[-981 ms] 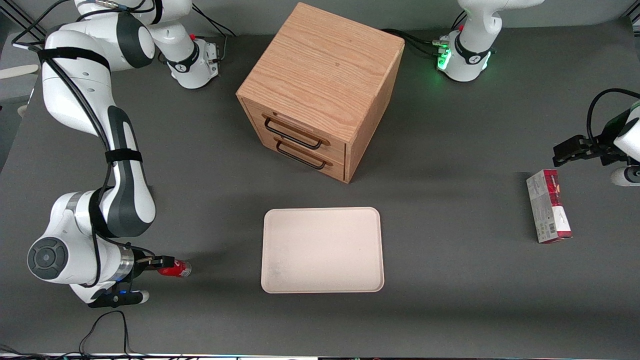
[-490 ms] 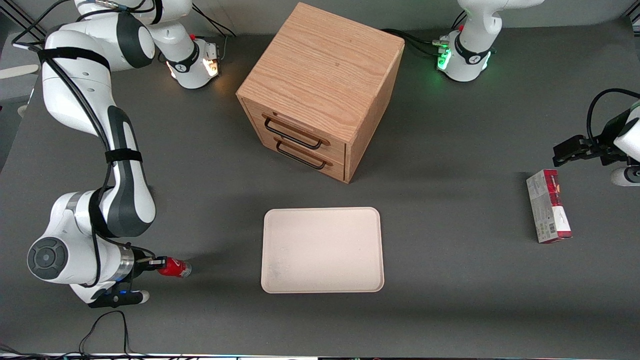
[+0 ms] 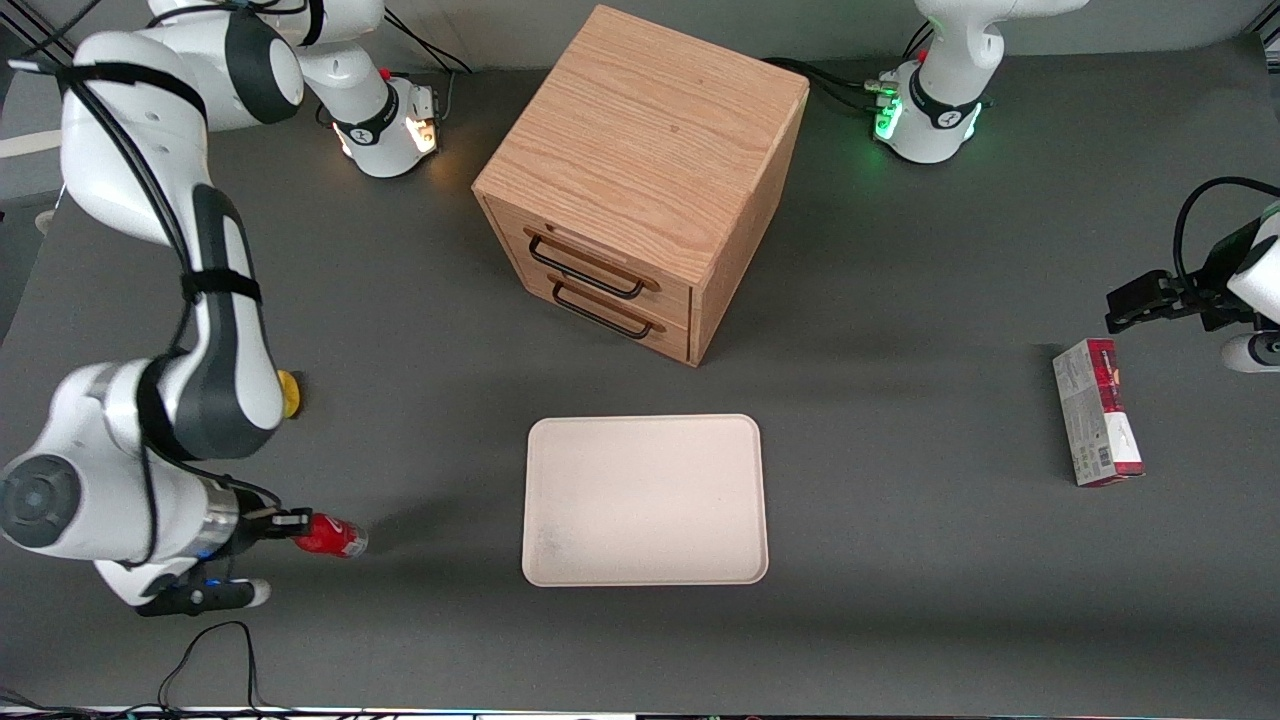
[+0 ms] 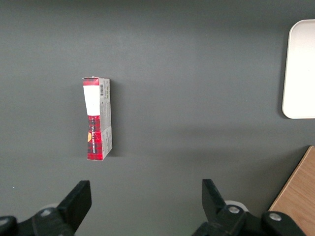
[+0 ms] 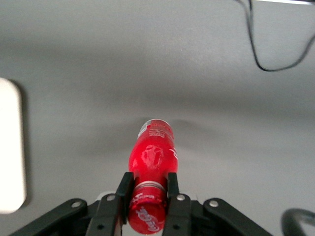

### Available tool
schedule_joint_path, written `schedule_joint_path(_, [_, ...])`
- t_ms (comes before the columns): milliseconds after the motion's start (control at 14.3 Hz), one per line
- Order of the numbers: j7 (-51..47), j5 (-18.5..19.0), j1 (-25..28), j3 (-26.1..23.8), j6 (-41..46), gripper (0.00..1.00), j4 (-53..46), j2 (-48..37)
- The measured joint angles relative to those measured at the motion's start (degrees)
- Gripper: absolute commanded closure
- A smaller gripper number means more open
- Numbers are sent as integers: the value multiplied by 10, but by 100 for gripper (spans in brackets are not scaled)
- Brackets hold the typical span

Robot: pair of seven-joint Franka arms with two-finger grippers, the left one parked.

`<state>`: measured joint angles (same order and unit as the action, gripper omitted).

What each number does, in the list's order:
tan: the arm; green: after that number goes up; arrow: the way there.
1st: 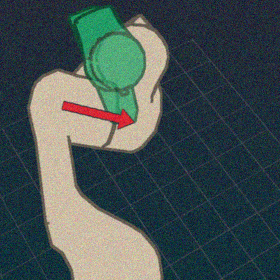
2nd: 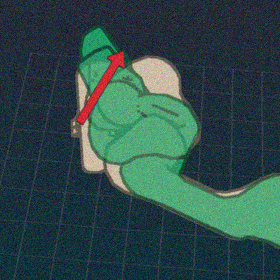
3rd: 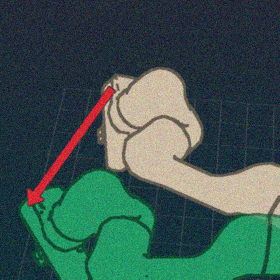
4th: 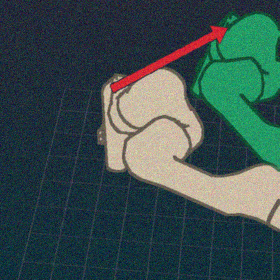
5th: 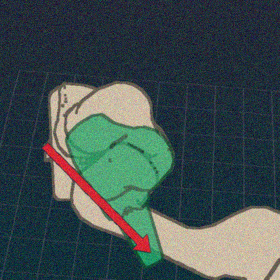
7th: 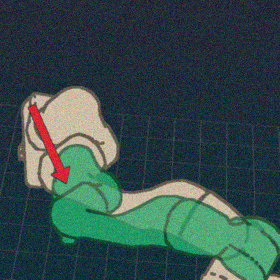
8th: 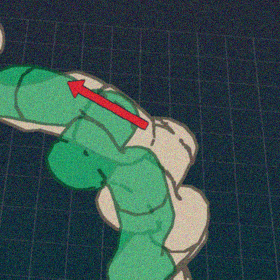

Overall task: Place coke bottle on tray
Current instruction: 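Lift the red bottle with the right gripper and swing it toward the tray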

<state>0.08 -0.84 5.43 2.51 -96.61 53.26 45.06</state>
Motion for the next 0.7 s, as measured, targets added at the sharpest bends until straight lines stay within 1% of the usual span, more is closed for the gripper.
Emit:
schedule_joint_path(210, [12,0,0,0,88,100,-9,-87])
schedule_joint_path(420, [34,0,-1,0,154,100,-7,-168])
schedule_joint_path(561, [37,0,-1,0,169,100,-4,-192])
schedule_joint_path(701, [42,0,5,-2,166,100,1,-192])
